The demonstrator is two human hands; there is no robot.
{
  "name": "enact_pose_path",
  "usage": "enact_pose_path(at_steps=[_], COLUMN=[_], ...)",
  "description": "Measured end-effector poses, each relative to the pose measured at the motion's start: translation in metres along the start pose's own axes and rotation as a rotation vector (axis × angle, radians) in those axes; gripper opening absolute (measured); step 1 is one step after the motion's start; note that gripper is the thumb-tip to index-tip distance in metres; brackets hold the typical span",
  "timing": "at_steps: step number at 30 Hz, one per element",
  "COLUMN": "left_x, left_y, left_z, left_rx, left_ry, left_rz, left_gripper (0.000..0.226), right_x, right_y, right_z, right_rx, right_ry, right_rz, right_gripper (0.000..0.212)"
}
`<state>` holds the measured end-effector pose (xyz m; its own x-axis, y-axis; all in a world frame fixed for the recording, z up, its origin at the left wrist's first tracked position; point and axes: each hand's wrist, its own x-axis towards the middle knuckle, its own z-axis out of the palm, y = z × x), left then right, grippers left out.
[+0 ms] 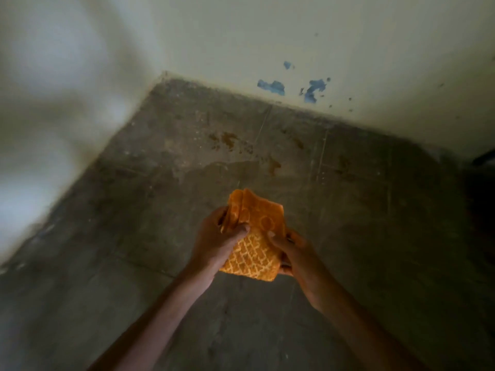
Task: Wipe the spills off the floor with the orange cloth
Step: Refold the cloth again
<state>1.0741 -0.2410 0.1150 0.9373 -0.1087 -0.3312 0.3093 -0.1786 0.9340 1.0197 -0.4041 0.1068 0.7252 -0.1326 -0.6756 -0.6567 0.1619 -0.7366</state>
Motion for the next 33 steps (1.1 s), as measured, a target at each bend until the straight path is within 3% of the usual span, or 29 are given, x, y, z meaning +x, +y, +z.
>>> enact_pose_path(at_steps=[3,7,12,16,20,23,26,28,33], left_x=[-0.038,-0.083,-0.105,-0.085,-0.042,-0.006,0.027,0.047,0.098], left_y=[0.097,0.231,0.331,0.353,0.337,0.319,0.300,0.298,0.290], left_z=[-0.002,0.001,0.029,0.072,0.115,0.140,0.171,0.195,0.255], left_rx=[0.152,0.123,0.338,0.316,0.271,0.319,0.287,0.329,0.241], left_ry=[-0.026,-0.133,-0.136,-0.150,-0.182,-0.260,-0.390,-0.437,-0.538], left_rz=[0.044,-0.042,0.033,0.092,0.153,0.158,0.033,-0.071,-0.201], left_gripper=[0.018,0.029,0.017,0.028,0.032,0.036,0.052,0.049,0.058], right_x=[-0.071,-0.164,-0.218,-0.194,-0.136,-0.098,-0.052,-0.022,0.047], right_y=[-0.068,-0.167,-0.252,-0.275,-0.284,-0.285,-0.288,-0.286,-0.283], right_z=[-0.013,-0.042,-0.076,-0.103,-0.129,-0.150,-0.174,-0.191,-0.245], right_rx=[0.039,0.078,0.136,0.146,0.224,0.473,0.708,0.861,0.909], right_ry=[-0.013,0.028,0.021,0.010,0.028,0.037,-0.054,-0.099,-0.227], right_rz=[0.064,0.118,0.219,0.176,0.294,0.373,0.362,0.369,0.448], right_gripper=[0.032,0.032,0.038,0.044,0.059,0.070,0.079,0.077,0.087])
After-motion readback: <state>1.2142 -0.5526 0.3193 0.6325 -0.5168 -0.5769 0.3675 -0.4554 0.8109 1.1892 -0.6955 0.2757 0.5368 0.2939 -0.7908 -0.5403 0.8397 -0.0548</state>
